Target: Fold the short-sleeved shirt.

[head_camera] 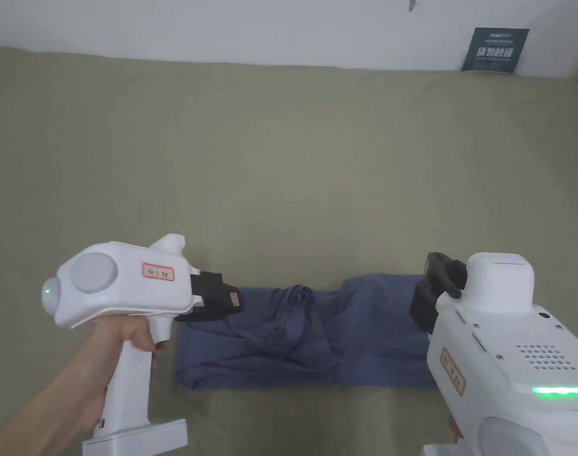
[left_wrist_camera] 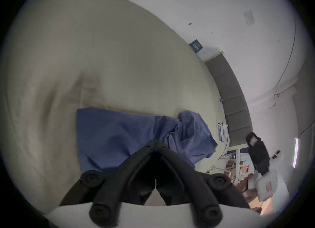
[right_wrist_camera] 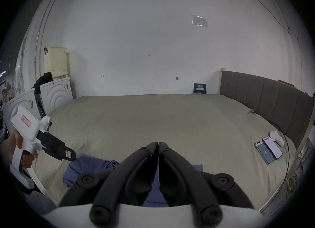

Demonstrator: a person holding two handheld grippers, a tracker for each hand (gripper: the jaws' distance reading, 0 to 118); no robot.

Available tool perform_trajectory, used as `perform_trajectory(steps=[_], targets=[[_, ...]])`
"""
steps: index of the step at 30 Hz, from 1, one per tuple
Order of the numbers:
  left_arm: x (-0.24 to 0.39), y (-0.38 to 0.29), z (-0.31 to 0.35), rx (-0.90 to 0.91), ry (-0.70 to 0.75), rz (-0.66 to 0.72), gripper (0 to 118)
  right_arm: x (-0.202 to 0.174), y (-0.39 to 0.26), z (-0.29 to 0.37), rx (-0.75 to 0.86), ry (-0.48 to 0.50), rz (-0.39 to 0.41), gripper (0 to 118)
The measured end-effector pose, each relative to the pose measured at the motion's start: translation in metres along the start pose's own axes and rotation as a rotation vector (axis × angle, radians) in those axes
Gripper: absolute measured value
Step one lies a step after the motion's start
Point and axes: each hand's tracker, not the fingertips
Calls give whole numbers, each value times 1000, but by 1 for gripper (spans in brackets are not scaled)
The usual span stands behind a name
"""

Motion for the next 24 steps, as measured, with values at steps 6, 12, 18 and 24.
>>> perform_trajectory(steps=[6,12,18,24], targets=[[14,-18,-93,-147,-39,21,1,2,2,-4,-6,2,21,7],[25,-41,-123,-115,-61,61,0,5,-4,-11,-29,7,32,7],[38,-27,-76,-73,-55,8,1,0,-6,-9,-38,10,33,7],[-1,-15,36,47,-13,-27,1,-7,0,-4,2,20,34,7]])
